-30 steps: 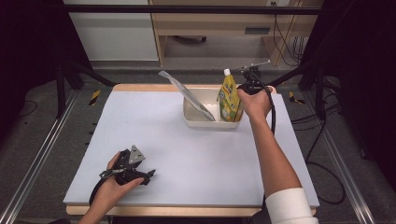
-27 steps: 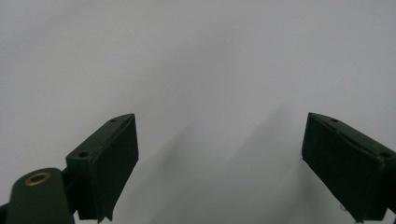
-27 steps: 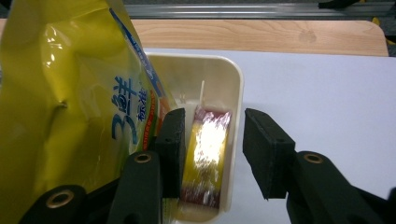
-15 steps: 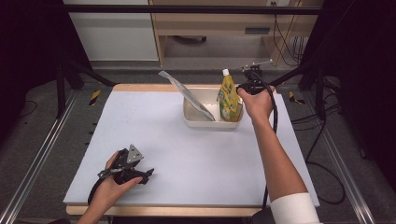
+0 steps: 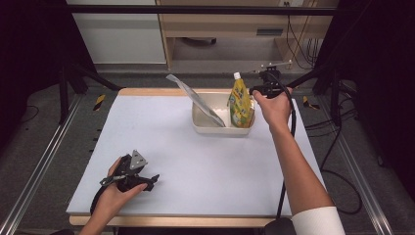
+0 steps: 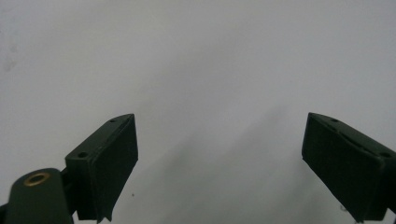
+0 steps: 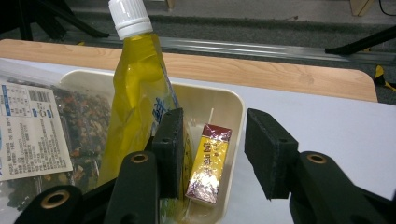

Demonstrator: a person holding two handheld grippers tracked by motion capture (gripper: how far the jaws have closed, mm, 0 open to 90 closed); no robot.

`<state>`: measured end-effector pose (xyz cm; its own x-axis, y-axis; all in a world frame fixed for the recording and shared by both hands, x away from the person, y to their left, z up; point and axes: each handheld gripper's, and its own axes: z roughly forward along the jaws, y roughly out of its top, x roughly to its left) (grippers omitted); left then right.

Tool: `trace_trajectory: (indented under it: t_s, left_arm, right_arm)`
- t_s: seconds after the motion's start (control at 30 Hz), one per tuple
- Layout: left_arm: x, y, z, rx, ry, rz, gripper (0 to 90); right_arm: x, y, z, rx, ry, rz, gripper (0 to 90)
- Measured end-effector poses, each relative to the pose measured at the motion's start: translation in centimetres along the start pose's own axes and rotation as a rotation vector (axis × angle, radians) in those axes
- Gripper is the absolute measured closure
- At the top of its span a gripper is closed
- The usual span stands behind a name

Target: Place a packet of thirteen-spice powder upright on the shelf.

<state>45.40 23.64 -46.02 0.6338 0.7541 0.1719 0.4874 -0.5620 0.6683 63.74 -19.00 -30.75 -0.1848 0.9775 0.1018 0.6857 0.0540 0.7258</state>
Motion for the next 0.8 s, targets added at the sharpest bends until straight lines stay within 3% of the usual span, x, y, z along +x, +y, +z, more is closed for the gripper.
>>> trace_trajectory:
  t_s: [0.13, 0.3, 0.57, 0.8]
  left_arm:
    - [0.1, 0.0, -0.1, 0.012, 0.001, 0.013, 10.3]
    - [0.2, -0.1, -0.1, 0.006, 0.008, -0.006, 9.4]
    - [0.5, -0.3, -0.6, -0.011, 0.020, -0.012, 7.9]
    - [0.8, -0.2, -0.9, -0.029, 0.021, -0.028, 6.9]
  right_arm:
    - [0.0, 0.0, -0.4, -0.011, 0.008, 0.001, 57.0]
    - [0.1, -0.1, -1.0, -0.034, 0.015, -0.014, 53.8]
    - [0.4, -0.2, -2.9, -0.087, 0.040, -0.034, 35.0]
    - [0.6, -1.0, -5.0, -0.157, 0.029, -0.090, 22.0]
